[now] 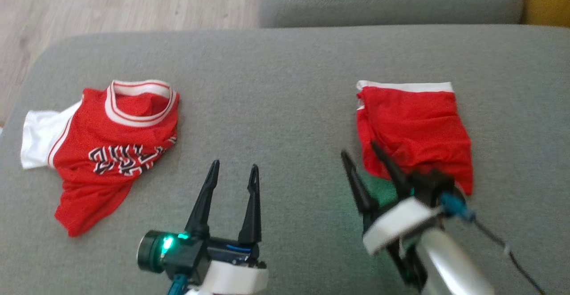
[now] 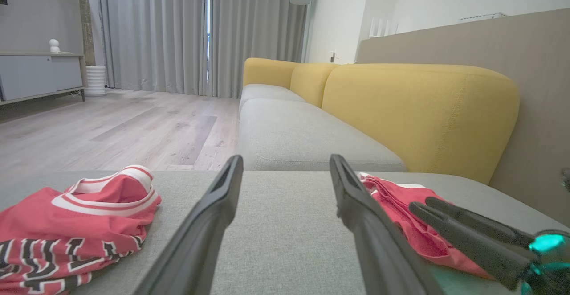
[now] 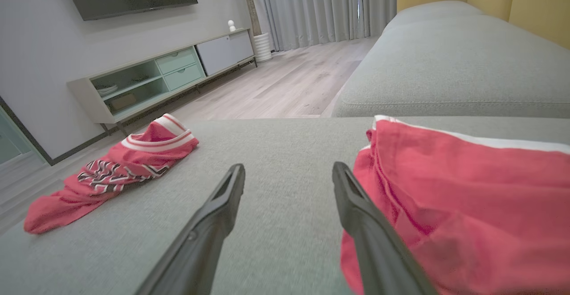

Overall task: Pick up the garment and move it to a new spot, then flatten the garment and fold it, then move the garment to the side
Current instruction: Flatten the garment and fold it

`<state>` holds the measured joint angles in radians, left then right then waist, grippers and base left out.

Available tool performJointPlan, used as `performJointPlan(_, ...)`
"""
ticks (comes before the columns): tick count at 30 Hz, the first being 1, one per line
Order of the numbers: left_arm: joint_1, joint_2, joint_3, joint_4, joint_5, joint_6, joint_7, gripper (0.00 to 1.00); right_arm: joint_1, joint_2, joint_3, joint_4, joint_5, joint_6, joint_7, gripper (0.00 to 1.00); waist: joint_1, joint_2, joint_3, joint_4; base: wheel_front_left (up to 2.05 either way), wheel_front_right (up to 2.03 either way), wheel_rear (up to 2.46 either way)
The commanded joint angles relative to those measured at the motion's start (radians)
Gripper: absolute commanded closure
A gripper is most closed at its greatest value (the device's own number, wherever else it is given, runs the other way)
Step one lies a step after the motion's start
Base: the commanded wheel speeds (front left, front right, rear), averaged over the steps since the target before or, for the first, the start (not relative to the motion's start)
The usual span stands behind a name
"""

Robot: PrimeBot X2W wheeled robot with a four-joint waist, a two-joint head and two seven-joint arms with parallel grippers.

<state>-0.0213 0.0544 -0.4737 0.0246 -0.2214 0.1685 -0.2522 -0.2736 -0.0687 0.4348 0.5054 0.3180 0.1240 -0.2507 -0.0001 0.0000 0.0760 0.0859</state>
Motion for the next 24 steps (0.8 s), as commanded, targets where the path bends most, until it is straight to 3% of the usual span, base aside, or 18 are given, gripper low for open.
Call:
performJointPlan(1,-0.005,-0.004,0.046,-0.043,0.007,0.008,-0.010,0.00,0.022,0.002,0.021,-0.073,-0.016,0.007,-0.011,0.00,0.0001,0.0000,-0.034,-0.027,0.00,0.00,0.00)
performJointPlan(7,0.065,-0.004,0.094,-0.063,0.035,0.000,-0.010,0.00,0.188,-0.024,-0.044,-0.181,-0.044,0.007,-0.011,0.00,0.0001,0.0000,-0.086,-0.055,0.00,0.00,0.00)
performJointPlan(8,0.076,-0.004,0.101,-0.065,0.041,-0.003,-0.010,0.00,0.203,-0.027,-0.066,-0.190,-0.050,0.007,-0.011,0.06,0.0001,0.0000,-0.091,-0.056,0.00,0.00,0.00)
performJointPlan(9,0.087,-0.004,0.106,-0.065,0.047,-0.005,-0.010,0.00,0.215,-0.030,-0.085,-0.195,-0.052,0.007,-0.011,1.00,0.0001,0.0000,-0.096,-0.055,0.00,0.00,0.00)
performJointPlan(18,0.141,-0.004,0.112,-0.058,0.079,-0.024,-0.010,0.00,0.143,-0.056,-0.257,-0.088,-0.086,0.007,-0.011,1.00,0.0001,0.0000,-0.120,0.007,0.00,0.00,0.00)
performJointPlan(24,0.132,-0.004,0.089,-0.049,0.074,-0.030,-0.010,0.00,0.005,-0.084,-0.303,0.118,-0.111,0.007,-0.011,1.00,0.0001,0.0000,-0.107,0.076,0.00,0.00,0.00)
